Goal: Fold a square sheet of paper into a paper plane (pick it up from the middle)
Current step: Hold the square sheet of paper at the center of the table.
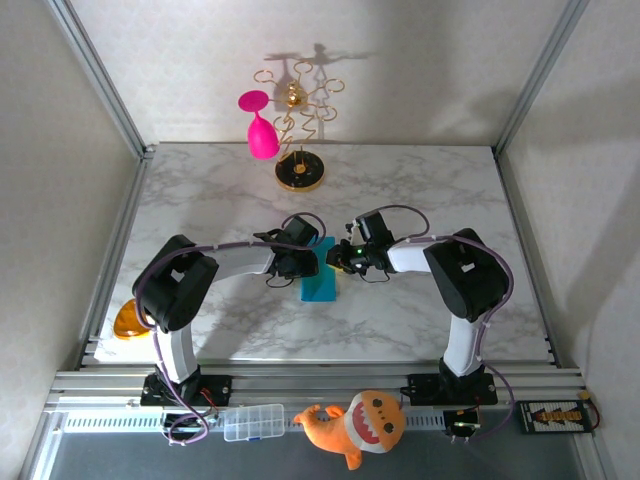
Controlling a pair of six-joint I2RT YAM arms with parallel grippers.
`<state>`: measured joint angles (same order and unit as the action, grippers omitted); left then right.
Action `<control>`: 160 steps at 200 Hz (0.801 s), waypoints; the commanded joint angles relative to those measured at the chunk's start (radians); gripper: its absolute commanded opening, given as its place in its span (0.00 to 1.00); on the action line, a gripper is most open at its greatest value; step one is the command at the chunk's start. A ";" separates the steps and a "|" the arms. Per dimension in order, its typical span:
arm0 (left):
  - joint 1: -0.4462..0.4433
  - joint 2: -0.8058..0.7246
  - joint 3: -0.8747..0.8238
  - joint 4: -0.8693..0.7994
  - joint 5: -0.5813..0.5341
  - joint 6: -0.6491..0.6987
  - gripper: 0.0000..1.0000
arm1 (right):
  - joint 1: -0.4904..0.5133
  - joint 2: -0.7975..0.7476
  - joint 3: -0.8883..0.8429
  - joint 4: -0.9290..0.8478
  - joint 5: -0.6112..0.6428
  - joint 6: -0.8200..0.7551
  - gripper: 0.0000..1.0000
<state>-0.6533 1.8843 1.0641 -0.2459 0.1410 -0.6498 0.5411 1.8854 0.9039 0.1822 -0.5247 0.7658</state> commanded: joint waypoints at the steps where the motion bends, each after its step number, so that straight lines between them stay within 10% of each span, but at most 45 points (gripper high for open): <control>1: 0.006 0.220 -0.088 -0.026 -0.068 0.029 0.35 | 0.014 0.030 0.016 -0.085 0.022 -0.026 0.19; 160: 0.030 0.030 0.037 -0.145 -0.081 0.055 0.43 | 0.028 0.165 -0.033 -0.289 0.211 -0.055 0.07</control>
<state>-0.6529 1.8709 1.1004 -0.2863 0.1593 -0.6353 0.5461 1.9160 0.9489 0.0776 -0.4831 0.7433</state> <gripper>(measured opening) 0.415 0.075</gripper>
